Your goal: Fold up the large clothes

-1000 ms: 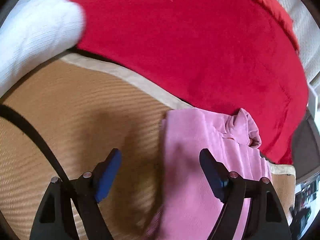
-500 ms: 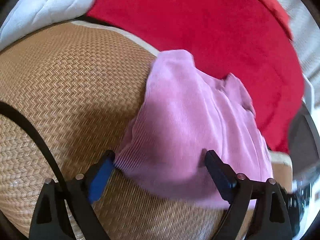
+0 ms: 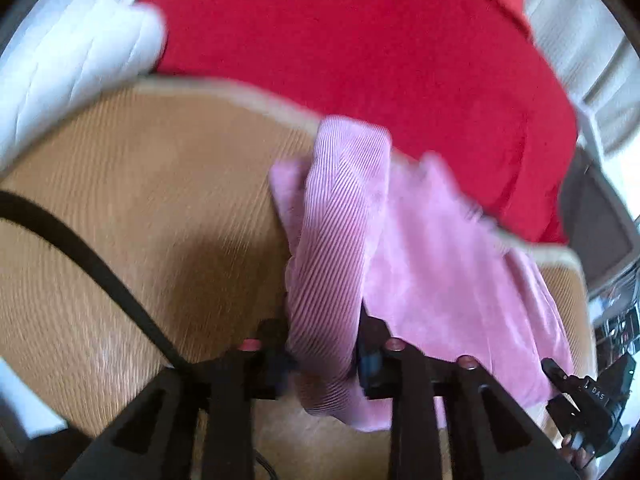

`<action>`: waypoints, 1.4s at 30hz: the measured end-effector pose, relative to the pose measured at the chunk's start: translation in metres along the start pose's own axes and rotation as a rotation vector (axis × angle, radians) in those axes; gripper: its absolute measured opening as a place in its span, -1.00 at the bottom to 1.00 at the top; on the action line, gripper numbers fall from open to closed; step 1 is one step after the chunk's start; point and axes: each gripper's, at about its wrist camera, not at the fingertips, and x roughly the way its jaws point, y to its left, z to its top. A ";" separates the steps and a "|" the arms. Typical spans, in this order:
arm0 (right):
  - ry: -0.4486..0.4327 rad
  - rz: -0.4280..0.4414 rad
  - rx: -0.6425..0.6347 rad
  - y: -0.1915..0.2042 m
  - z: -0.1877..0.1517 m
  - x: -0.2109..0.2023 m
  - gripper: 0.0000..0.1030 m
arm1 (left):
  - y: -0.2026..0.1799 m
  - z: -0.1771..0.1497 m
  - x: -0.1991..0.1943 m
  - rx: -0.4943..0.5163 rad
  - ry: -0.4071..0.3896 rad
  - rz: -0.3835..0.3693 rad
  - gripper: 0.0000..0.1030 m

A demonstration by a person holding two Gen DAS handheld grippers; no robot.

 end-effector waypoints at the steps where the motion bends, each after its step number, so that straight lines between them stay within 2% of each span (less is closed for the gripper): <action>1: 0.031 -0.025 0.028 -0.017 -0.013 0.004 -0.41 | 0.016 -0.013 0.016 -0.016 0.055 0.028 0.11; 2: 0.066 -0.059 0.067 -0.037 -0.025 0.009 0.14 | 0.027 -0.018 0.019 -0.046 0.059 -0.002 0.12; 3: 0.037 0.013 0.101 -0.051 -0.032 0.003 0.14 | 0.038 -0.020 0.014 -0.080 0.039 -0.041 0.12; 4: 0.019 0.021 0.107 -0.055 -0.036 -0.008 0.22 | 0.042 -0.019 0.008 -0.093 0.032 -0.037 0.21; 5: 0.011 -0.007 0.083 -0.054 -0.036 -0.017 0.36 | 0.047 -0.015 -0.001 -0.109 0.020 -0.017 0.25; 7: -0.024 -0.024 0.023 -0.047 -0.033 -0.031 0.36 | 0.054 -0.004 -0.019 -0.108 -0.039 -0.025 0.25; 10: -0.046 -0.060 -0.059 -0.037 -0.015 -0.046 0.36 | 0.058 0.011 -0.025 -0.063 -0.083 -0.008 0.31; 13: -0.030 -0.056 -0.146 -0.019 0.013 -0.040 0.36 | 0.057 0.024 -0.014 -0.041 -0.053 -0.024 0.31; 14: -0.017 -0.054 -0.188 -0.027 0.030 -0.044 0.36 | 0.054 0.034 -0.004 -0.034 -0.034 -0.045 0.31; 17: 0.030 -0.054 -0.270 -0.009 0.062 -0.010 0.36 | 0.046 0.054 0.023 -0.004 0.024 -0.093 0.31; 22: 0.044 -0.139 -0.348 0.004 0.098 0.033 0.33 | 0.038 0.075 0.058 0.001 0.064 -0.094 0.31; 25: 0.061 -0.181 -0.377 0.007 0.107 0.056 0.32 | 0.034 0.084 0.061 0.002 0.048 -0.117 0.31; 29: 0.084 -0.228 -0.449 0.011 0.101 0.076 0.30 | 0.034 0.094 0.035 0.028 0.035 -0.142 0.31; 30: 0.101 -0.237 -0.447 0.009 0.101 0.082 0.27 | 0.032 0.099 0.036 0.030 0.043 -0.137 0.31; 31: 0.108 -0.246 -0.448 0.007 0.099 0.086 0.03 | 0.030 0.103 0.041 0.031 0.046 -0.136 0.31; 32: 0.103 -0.261 -0.456 0.008 0.098 0.088 -0.31 | 0.029 0.105 0.043 0.030 0.042 -0.132 0.28; 33: 0.094 -0.279 -0.466 0.009 0.097 0.088 -0.37 | 0.028 0.107 0.044 0.033 0.036 -0.129 0.22; 34: 0.088 -0.289 -0.470 0.010 0.097 0.087 -0.51 | 0.027 0.107 0.036 0.035 0.034 -0.129 -0.01; 35: 0.089 -0.302 -0.478 0.011 0.096 0.087 -0.68 | 0.026 0.108 0.037 0.039 0.040 -0.129 -0.34; 36: 0.095 -0.306 -0.486 0.012 0.096 0.088 -0.70 | 0.025 0.109 0.039 0.051 0.049 -0.116 -0.52; 37: 0.103 -0.309 -0.499 0.013 0.096 0.088 -0.78 | 0.023 0.109 0.041 0.080 0.047 -0.084 -0.83; 40: 0.091 -0.313 -0.525 0.020 0.096 0.079 -0.85 | 0.016 0.109 0.036 0.102 0.020 -0.063 -0.89; 42: 0.060 -0.313 -0.546 0.027 0.096 0.070 -0.86 | 0.010 0.109 0.016 0.123 -0.042 -0.065 -0.90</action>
